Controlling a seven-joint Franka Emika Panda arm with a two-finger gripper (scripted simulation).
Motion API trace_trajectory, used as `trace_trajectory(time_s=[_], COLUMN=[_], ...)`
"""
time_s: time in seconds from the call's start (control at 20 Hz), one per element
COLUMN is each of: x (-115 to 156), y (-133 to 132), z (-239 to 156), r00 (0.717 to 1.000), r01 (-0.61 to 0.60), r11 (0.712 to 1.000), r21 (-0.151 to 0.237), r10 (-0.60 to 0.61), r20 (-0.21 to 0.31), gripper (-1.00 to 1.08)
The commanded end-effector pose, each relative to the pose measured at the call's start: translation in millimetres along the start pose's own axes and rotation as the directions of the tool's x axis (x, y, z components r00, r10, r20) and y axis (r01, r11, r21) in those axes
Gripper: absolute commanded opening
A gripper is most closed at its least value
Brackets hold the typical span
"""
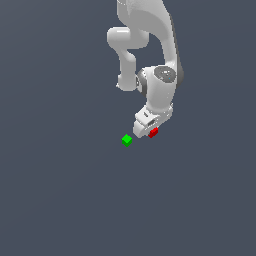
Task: Stack the red cube on top of the green cube.
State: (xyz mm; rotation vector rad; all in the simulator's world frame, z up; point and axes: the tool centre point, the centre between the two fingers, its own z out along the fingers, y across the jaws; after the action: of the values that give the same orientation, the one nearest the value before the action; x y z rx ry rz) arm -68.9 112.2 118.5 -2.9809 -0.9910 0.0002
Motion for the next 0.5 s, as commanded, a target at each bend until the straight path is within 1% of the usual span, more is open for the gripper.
trace_trajectory(time_s=[0.0, 0.2, 0.45], x=[-5, -21, -50], y=[5, 22, 55], z=[3, 14, 36], r00=[1.000, 1.000, 1.000], r01=[-0.001, -0.001, -0.001], r11=[1.000, 1.000, 1.000], r21=[0.000, 0.000, -0.001], r10=[0.001, 0.001, 0.001], r20=[0.000, 0.000, 0.000], gripper=[-1.00, -1.00, -1.00])
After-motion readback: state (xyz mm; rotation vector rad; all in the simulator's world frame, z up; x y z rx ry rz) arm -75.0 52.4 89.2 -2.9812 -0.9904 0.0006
